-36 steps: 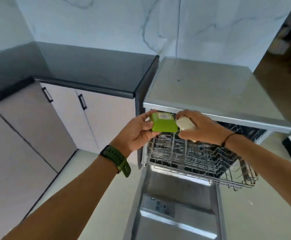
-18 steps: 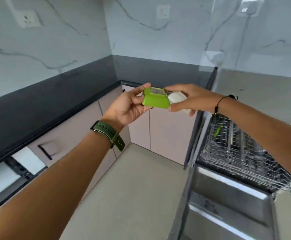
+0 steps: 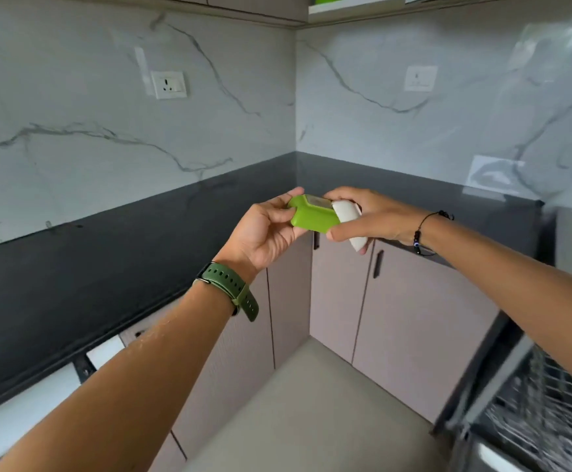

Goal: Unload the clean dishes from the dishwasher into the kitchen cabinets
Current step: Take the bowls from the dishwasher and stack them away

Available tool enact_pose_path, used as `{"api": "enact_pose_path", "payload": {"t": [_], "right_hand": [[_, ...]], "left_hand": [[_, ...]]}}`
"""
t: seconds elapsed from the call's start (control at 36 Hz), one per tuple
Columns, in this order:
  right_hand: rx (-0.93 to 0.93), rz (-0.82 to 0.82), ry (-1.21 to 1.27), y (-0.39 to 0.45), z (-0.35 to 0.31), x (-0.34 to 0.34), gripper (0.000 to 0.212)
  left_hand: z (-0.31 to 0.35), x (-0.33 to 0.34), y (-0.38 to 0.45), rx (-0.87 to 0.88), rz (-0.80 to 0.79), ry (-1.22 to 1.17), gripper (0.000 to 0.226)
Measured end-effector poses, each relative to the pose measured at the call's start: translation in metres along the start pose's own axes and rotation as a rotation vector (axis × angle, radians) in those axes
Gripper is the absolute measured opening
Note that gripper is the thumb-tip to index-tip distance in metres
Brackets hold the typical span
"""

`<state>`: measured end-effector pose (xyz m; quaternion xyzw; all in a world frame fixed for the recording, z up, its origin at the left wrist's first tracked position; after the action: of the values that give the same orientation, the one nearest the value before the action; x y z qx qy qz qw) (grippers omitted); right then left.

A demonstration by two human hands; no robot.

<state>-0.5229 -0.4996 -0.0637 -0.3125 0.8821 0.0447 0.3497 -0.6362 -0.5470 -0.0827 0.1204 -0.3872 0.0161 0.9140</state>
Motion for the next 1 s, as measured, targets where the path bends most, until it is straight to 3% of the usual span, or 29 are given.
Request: {"api": "enact_pose_path", "payload": {"t": [0.17,0.22,0.33,0.47,0.53,0.58,0.67,0.81,1.0], "right_hand": [[-0.083,0.048,-0.016,0.108,-0.02,-0.03,0.054],[-0.054,0.042,-0.023,0.141,-0.023,-0.043,0.056],[-0.046,0.072,-0.081,0.203,-0.032,-0.074,0.06],[-0.051,0.094,-0.087,0.266,-0.043,-0.102,0.061],[-0.061,0.102,-0.114,0.291,-0.049,-0.113,0.062],[-0.068,0.126,-0.14,0.315,-0.055,-0.126,0.061],[-0.075,0.171,-0.171,0.349,-0.064,-0.149,0.062],[-0.011,0.259,-0.241,0.397,-0.081,-0.197,0.079],[0.049,0.407,-0.419,0.444,-0.087,-0.291,0.067]], "left_hand": [[0.026,-0.027,0.095,0.008,-0.077,0.071,0.028],[0.033,-0.034,0.129,-0.048,-0.123,0.251,0.023],[0.051,-0.056,0.199,-0.106,-0.23,0.73,0.068],[0.077,-0.05,0.265,0.009,-0.398,1.213,0.038],[0.085,-0.053,0.296,0.064,-0.415,1.301,0.039],[0.091,-0.059,0.329,0.116,-0.419,1.383,0.055],[0.102,-0.066,0.376,0.206,-0.41,1.426,0.06],[0.126,-0.068,0.454,0.299,-0.403,1.355,0.038],[0.157,-0.055,0.56,0.361,-0.429,1.321,0.039]]}}
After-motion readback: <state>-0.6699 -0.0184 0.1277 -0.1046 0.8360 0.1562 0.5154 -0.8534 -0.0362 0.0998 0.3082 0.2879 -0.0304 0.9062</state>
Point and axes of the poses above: each hand's wrist, its own y-axis towards the middle knuckle, its own x-axis out of the palm, z = x × y, the point moved 8 cm from there along y, towards the middle knuckle, and after that the axes turned 12 degrees about x, right-handed, at the moved point
